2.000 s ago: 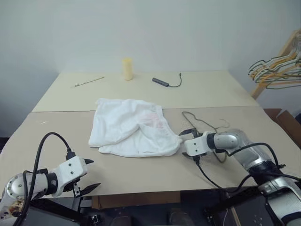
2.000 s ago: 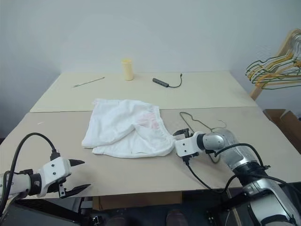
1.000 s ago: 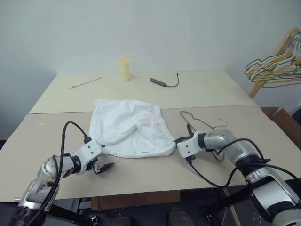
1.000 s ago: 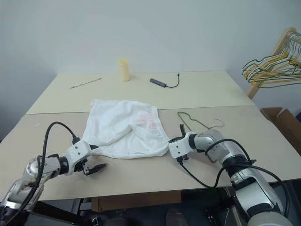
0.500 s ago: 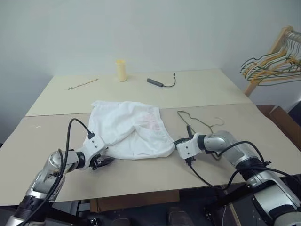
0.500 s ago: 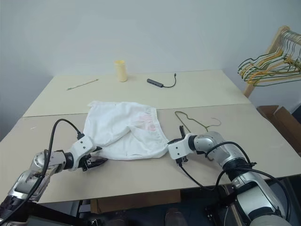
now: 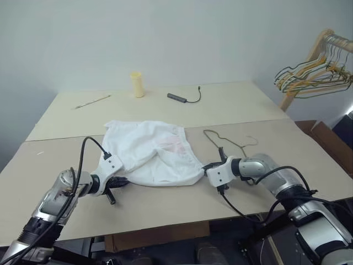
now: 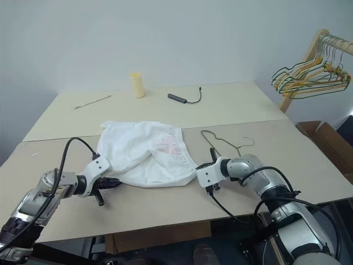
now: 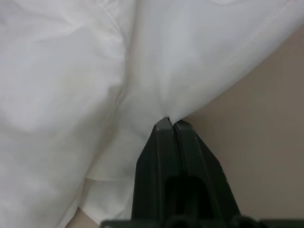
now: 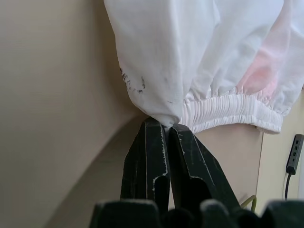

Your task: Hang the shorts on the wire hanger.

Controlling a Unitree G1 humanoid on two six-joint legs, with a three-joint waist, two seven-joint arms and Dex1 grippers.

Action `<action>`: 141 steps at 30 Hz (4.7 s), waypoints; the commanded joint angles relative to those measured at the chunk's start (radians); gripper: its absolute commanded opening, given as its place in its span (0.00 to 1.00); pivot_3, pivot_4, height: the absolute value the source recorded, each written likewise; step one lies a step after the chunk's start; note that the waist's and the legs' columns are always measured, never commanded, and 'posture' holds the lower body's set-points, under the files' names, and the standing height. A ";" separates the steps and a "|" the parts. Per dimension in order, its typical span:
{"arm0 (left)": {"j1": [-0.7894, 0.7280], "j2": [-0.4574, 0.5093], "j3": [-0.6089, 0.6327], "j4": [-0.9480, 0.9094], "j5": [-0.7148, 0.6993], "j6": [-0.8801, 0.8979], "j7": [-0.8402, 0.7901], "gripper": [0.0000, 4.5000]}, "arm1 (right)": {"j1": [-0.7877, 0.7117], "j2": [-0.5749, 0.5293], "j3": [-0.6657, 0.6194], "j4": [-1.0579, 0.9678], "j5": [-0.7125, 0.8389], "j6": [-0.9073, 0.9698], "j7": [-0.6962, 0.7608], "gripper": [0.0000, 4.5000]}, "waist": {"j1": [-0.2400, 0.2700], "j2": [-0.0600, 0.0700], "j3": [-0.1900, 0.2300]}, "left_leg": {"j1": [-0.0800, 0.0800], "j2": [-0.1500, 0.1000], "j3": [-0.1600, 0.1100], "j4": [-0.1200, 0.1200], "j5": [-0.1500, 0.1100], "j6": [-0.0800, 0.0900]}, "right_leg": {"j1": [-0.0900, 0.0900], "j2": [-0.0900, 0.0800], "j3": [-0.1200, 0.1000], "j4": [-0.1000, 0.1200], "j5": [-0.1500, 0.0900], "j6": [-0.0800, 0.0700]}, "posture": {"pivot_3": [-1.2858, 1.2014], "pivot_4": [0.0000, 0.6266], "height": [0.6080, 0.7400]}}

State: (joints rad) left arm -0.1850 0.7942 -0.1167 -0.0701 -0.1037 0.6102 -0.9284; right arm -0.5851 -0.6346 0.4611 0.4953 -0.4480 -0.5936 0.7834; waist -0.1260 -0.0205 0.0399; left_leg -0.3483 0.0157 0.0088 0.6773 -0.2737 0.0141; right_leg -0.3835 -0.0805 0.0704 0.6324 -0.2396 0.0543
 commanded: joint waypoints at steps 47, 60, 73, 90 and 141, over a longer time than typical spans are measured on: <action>0.447 0.285 0.429 -0.330 -0.106 -0.138 -0.153 0.01 | 0.141 -0.110 -0.130 -0.783 0.259 0.703 0.315 0.00 | 0.026 -0.008 0.003 | -0.003 0.006 0.009 0.001 -0.004 -0.004 | -0.004 0.004 -0.003 -0.001 -0.007 0.000 | 0.47 0.00 1.00; -0.622 -0.128 0.424 0.115 0.040 -0.318 0.605 0.01 | -0.411 0.207 -0.353 -0.227 0.081 0.628 -0.549 0.00 | 0.000 -0.015 0.000 | -0.043 -0.001 -0.006 0.003 0.012 -0.030 | -0.044 -0.001 -0.004 0.010 0.014 0.001 | 0.46 0.00 1.00; 0.135 0.196 0.765 -0.338 -0.379 -0.132 -0.129 0.01 | -0.023 0.034 -0.109 -0.435 0.046 0.293 -0.275 0.00 | -0.157 -0.008 -0.014 | -0.035 -0.011 -0.005 0.003 -0.002 -0.008 | -0.036 -0.010 -0.001 0.006 0.007 0.010 | 0.47 0.00 1.00; 1.045 0.196 0.724 -0.632 -0.145 -0.093 -0.362 0.01 | 0.113 -0.156 -0.013 -0.532 0.124 0.189 0.145 0.00 | -0.069 -0.011 0.006 | 0.011 0.002 -0.005 0.000 -0.006 -0.009 | 0.007 0.000 -0.002 -0.002 -0.005 0.002 | 0.47 0.00 1.00; 0.186 0.169 0.409 -0.467 -0.700 -0.018 -0.280 0.99 | -0.010 0.084 -0.214 -0.232 0.512 1.357 -0.009 0.84 | -0.116 -0.005 0.005 | -0.005 0.001 -0.005 0.002 -0.008 -0.010 | -0.007 0.004 -0.001 -0.001 -0.002 -0.002 | 0.44 0.00 1.00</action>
State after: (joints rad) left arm 0.0071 0.9607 0.2899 -0.5328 -0.8105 0.6122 -1.2128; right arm -0.5774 -0.5560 0.2369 0.2576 0.0734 0.7628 0.7693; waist -0.2416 -0.0260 0.0447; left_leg -0.3532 0.0166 0.0033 0.6796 -0.2815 0.0040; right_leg -0.3902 -0.0761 0.0692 0.6313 -0.2420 0.0528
